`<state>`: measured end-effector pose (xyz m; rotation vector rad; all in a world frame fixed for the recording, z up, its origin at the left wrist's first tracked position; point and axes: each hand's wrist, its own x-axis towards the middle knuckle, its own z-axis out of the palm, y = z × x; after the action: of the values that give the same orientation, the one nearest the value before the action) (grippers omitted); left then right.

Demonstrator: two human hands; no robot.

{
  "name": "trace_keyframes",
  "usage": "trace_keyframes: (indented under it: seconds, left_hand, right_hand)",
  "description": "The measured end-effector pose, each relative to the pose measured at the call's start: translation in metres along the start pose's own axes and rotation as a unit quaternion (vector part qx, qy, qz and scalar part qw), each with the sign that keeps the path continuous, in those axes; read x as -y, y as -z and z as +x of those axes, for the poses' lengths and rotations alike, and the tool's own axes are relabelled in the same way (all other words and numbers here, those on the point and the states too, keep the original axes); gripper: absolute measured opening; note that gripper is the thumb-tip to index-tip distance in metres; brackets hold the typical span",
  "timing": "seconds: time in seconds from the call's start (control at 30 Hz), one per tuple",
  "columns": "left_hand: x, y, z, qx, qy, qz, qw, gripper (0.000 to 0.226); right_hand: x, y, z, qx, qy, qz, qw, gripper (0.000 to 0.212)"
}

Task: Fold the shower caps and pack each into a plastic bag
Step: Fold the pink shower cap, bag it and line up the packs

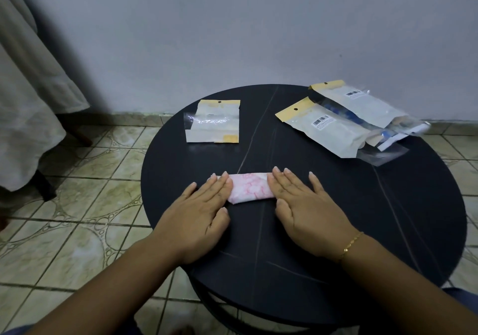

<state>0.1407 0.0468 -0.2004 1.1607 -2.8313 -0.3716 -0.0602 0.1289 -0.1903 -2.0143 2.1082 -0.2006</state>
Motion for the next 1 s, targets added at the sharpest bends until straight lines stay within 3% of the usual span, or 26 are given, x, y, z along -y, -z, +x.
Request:
trace_keyframes:
  seconds: [0.13, 0.2, 0.27, 0.37, 0.6, 0.67, 0.77, 0.93, 1.0]
  left_hand:
    - [0.001, -0.002, 0.004, -0.027, 0.022, -0.009, 0.999, 0.081]
    - [-0.001, -0.003, 0.005, -0.04, 0.038, -0.004, 0.998, 0.085]
    - [-0.006, -0.004, 0.006, -0.076, 0.079, -0.019, 0.994, 0.088]
    - [-0.02, -0.002, 0.003, -0.145, 0.149, -0.068, 0.976, 0.081]
    - [-0.046, 0.001, 0.012, -0.088, 0.143, -0.165, 0.972, 0.04]
    - [-0.047, 0.004, 0.017, -0.109, 0.149, -0.319, 0.93, 0.022]
    - [-0.055, 0.008, 0.024, -0.1, 0.138, -0.568, 0.805, 0.029]
    - [-0.06, 0.011, 0.041, -0.118, 0.151, -0.657, 0.729, 0.03]
    - [-0.06, 0.011, 0.047, -0.127, 0.156, -0.667, 0.718, 0.027]
  right_hand:
    - [0.003, 0.002, 0.001, -0.087, -0.013, 0.008, 0.996, 0.081]
    - [0.007, 0.006, 0.001, -0.145, -0.024, 0.004, 0.989, 0.053]
    - [0.011, 0.008, 0.0, -0.137, -0.055, 0.033, 0.989, 0.032]
    - [0.015, 0.008, -0.002, -0.1, -0.104, 0.109, 0.983, 0.028]
    - [0.014, 0.004, 0.003, -0.086, -0.158, 0.277, 0.944, 0.008]
    - [0.014, 0.002, 0.004, -0.102, -0.157, 0.346, 0.919, 0.007]
    - [0.015, 0.0, 0.005, -0.136, -0.141, 0.431, 0.881, 0.004]
    - [0.012, 0.006, 0.013, -0.158, -0.103, 0.59, 0.785, 0.011]
    - [0.012, 0.009, 0.018, -0.152, -0.087, 0.627, 0.759, 0.014]
